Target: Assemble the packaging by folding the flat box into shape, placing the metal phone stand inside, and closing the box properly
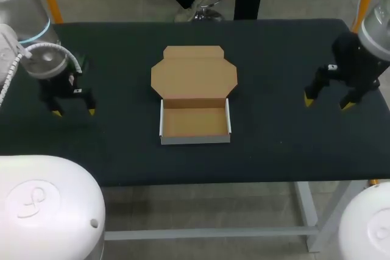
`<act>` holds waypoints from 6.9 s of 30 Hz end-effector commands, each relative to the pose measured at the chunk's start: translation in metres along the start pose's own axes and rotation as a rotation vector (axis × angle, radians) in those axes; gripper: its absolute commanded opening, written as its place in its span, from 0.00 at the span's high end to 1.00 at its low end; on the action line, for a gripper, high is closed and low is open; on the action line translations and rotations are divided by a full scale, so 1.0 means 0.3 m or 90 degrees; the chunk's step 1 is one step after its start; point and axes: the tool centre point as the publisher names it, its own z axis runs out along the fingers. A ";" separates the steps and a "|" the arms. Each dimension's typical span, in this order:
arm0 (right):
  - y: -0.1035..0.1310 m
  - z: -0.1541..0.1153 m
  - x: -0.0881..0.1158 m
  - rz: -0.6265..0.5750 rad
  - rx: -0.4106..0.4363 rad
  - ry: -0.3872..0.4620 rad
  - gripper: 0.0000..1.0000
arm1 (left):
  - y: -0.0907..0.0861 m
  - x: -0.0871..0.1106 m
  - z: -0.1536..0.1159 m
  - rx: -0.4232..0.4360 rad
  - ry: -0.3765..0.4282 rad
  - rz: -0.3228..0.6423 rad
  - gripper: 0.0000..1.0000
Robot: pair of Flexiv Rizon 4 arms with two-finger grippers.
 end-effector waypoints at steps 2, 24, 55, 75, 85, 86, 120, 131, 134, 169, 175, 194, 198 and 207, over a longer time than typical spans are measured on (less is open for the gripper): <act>-0.002 -0.008 0.001 0.000 0.002 -0.001 0.00 | -0.073 -0.020 0.042 -0.017 -0.010 -0.004 0.00; -0.002 -0.008 0.001 0.000 0.002 -0.001 0.00 | -0.250 -0.119 0.081 -0.019 -0.003 -0.003 0.00; -0.002 -0.008 0.001 0.000 0.002 -0.001 0.00 | -0.446 -0.217 0.154 -0.019 -0.021 0.014 0.00; -0.002 -0.008 0.001 0.000 0.002 -0.001 0.00 | -0.530 -0.254 0.176 -0.022 -0.018 0.029 0.00; -0.002 -0.008 0.001 0.000 0.002 -0.001 0.00 | -0.568 -0.261 0.184 -0.021 -0.016 0.035 0.00; -0.002 -0.008 0.001 0.000 0.002 -0.001 0.00 | -0.571 -0.261 0.184 -0.020 -0.017 0.035 0.00; -0.002 -0.008 0.001 0.000 0.002 -0.001 0.00 | -0.668 -0.247 0.202 -0.021 -0.025 0.051 0.00; -0.002 -0.008 0.001 0.000 0.002 -0.001 0.00 | -0.695 -0.249 0.203 -0.020 -0.026 0.052 0.00; -0.002 -0.008 0.001 0.000 0.002 -0.001 0.00 | -0.704 -0.250 0.200 -0.020 -0.024 0.053 0.00; -0.002 -0.008 0.001 0.000 0.002 -0.001 0.00 | -0.803 -0.250 0.217 -0.019 -0.026 0.055 0.10; -0.002 -0.008 0.001 0.000 0.002 -0.001 0.00 | -0.817 -0.248 0.221 -0.019 -0.027 0.055 0.11; -0.002 -0.008 0.001 0.000 0.002 -0.001 0.00 | -0.870 -0.249 0.235 -0.018 -0.030 0.049 0.33; -0.002 -0.008 0.001 0.000 0.002 -0.001 0.00 | -0.873 -0.250 0.237 -0.018 -0.032 0.048 0.37; -0.002 -0.008 0.001 0.000 0.002 -0.001 0.00 | -0.877 -0.254 0.235 -0.013 -0.033 0.042 1.00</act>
